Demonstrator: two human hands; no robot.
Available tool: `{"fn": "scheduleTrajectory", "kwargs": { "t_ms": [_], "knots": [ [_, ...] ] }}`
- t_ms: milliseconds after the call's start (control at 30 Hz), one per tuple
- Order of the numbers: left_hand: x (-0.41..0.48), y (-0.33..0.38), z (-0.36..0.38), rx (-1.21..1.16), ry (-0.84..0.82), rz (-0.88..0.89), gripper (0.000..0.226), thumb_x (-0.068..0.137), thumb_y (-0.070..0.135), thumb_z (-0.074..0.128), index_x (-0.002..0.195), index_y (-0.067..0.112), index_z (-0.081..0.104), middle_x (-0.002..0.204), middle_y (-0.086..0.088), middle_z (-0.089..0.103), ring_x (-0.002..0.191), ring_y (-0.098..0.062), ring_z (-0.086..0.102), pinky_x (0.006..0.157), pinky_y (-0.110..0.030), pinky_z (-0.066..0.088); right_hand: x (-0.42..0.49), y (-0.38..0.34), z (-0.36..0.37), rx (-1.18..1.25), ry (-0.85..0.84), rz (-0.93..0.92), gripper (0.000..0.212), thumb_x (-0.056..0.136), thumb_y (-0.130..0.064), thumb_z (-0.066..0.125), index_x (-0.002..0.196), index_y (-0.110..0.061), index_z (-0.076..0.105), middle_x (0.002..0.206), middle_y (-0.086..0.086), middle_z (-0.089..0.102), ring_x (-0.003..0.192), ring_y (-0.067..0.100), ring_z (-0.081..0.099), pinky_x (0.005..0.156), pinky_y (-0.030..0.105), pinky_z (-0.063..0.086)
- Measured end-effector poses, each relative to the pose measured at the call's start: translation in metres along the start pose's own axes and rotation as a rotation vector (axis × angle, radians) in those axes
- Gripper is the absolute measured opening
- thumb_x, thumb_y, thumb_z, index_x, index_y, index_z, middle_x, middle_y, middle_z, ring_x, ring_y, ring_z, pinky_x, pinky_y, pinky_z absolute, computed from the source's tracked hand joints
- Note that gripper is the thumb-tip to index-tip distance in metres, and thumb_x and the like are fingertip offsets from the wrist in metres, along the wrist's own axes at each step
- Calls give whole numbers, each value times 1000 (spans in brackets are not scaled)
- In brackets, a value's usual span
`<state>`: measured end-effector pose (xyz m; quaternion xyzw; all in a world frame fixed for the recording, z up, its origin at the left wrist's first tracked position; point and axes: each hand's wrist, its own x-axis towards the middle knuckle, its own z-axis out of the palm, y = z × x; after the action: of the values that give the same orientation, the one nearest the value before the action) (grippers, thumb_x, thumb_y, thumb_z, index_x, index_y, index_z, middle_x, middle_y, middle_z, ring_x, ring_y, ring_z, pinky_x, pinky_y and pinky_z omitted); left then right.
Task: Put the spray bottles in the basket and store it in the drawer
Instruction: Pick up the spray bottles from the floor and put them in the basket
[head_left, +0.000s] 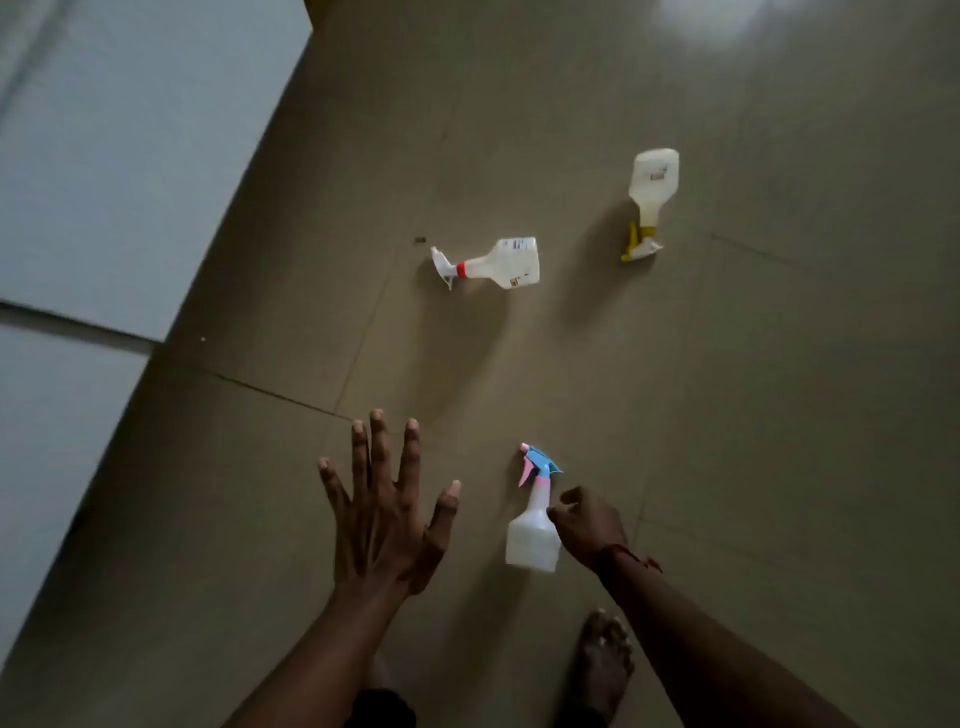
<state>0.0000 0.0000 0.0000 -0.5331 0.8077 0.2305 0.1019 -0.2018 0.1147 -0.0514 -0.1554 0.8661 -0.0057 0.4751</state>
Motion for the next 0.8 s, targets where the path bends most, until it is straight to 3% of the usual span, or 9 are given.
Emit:
{"fn": "scheduleTrajectory", "kwargs": {
  "t_ms": [133, 233, 367, 433, 533, 667, 800],
  "knots": [
    [34, -13, 50, 57, -31, 11, 81, 89, 66, 26, 155, 28, 0, 163, -8, -16, 149, -23, -20, 117, -62, -8, 63, 12, 30, 40, -44, 108, 28, 89, -33, 57, 80, -8, 68, 82, 10, 69, 73, 20, 56, 69, 30, 45],
    [43, -19, 80, 55, -49, 8, 79, 90, 66, 26, 155, 29, -2, 163, -7, -18, 149, -21, -22, 117, -60, -10, 103, 27, 53, 72, -41, 171, 37, 85, -40, 60, 58, -16, 52, 61, 2, 54, 59, 17, 49, 54, 27, 37],
    [45, -29, 101, 50, -82, -9, 79, 89, 67, 23, 154, 31, -4, 163, -5, -19, 148, -20, -24, 117, -60, -9, 129, 35, 72, 132, -86, 212, 30, 79, -44, 67, 66, -24, 49, 73, 3, 56, 74, 23, 54, 57, 28, 37],
    [42, -32, 106, 45, -93, -22, 79, 89, 68, 22, 154, 32, -4, 163, -5, -20, 148, -19, -24, 118, -60, -9, 137, 37, 78, 139, -109, 202, 21, 77, -41, 70, 79, -23, 59, 84, 6, 64, 82, 26, 60, 62, 28, 41],
    [35, -38, 105, 46, -107, -41, 79, 89, 68, 23, 155, 31, -2, 163, -5, -18, 149, -20, -22, 118, -60, -8, 141, 36, 82, 107, -123, 198, 34, 78, -35, 69, 100, -10, 69, 97, 11, 69, 92, 28, 63, 73, 33, 47],
    [27, -39, 95, 24, -94, -72, 79, 88, 68, 23, 155, 32, 2, 164, -5, -14, 150, -20, -18, 118, -61, -3, 131, 22, 88, 172, -223, 158, 59, 77, -35, 75, 128, -16, 52, 118, 8, 62, 104, 25, 58, 84, 36, 51],
    [32, -39, 92, -26, -67, -106, 78, 88, 69, 19, 154, 34, -2, 163, -4, -17, 148, -18, -23, 118, -58, -7, 134, 13, 104, 117, -172, 156, 61, 80, -33, 71, 134, -16, 48, 122, 11, 62, 107, 27, 58, 84, 33, 48]
  ]
}}
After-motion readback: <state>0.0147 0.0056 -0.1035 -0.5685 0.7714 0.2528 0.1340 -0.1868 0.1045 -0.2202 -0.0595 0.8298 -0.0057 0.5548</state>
